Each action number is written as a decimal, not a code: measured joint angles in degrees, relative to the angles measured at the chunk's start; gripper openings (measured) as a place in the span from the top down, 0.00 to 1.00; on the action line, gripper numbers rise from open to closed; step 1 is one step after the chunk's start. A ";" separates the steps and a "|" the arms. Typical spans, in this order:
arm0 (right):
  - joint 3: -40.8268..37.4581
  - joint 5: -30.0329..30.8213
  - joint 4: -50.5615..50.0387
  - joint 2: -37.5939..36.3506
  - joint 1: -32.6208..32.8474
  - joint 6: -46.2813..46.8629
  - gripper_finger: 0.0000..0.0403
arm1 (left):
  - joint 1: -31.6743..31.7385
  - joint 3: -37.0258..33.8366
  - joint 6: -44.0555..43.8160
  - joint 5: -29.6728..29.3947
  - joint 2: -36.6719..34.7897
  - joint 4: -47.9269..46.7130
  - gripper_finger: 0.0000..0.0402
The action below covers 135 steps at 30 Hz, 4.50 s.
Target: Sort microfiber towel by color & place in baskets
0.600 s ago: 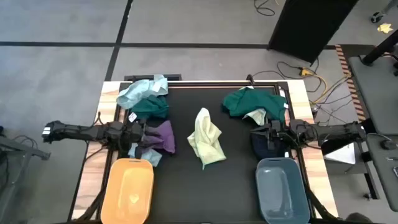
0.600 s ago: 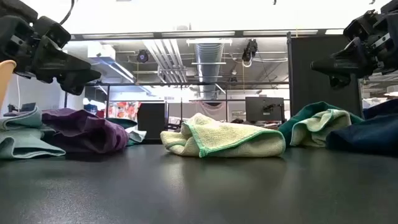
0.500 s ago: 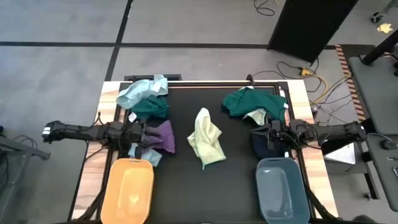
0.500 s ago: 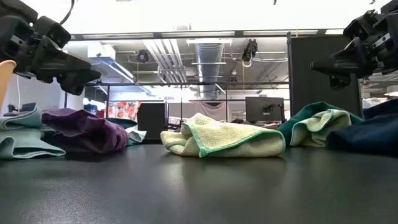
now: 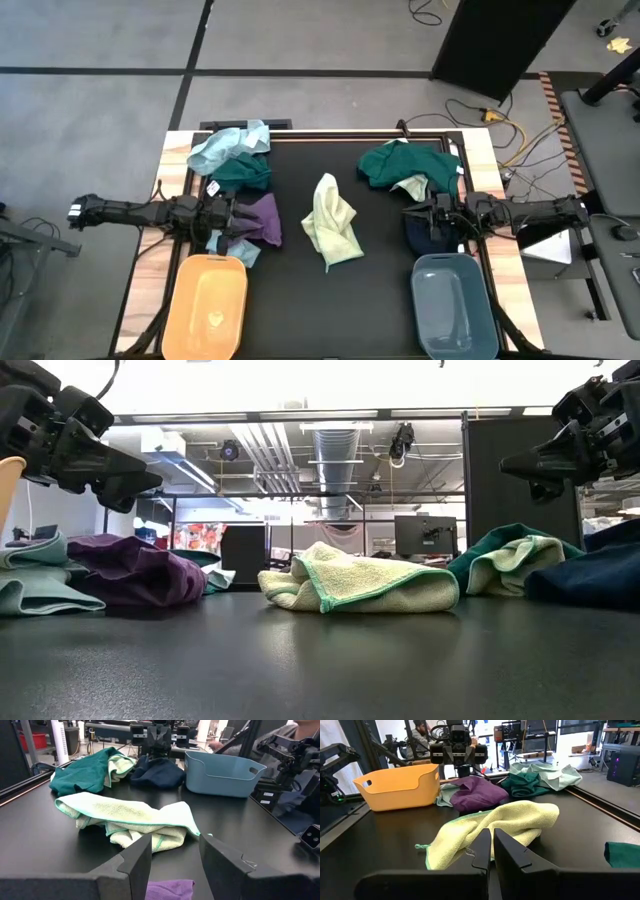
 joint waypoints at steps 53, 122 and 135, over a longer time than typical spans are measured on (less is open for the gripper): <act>4.21 -1.05 30.02 19.93 5.68 17.98 0.96 | 0.01 0.00 0.01 0.00 0.09 0.00 0.62; 93.57 -12.89 -91.84 74.44 43.83 76.01 0.95 | 0.02 0.00 0.00 0.02 0.14 0.00 0.62; 72.03 -10.89 -73.48 73.70 51.69 82.57 0.94 | 0.00 0.00 0.00 -0.04 0.20 0.17 0.62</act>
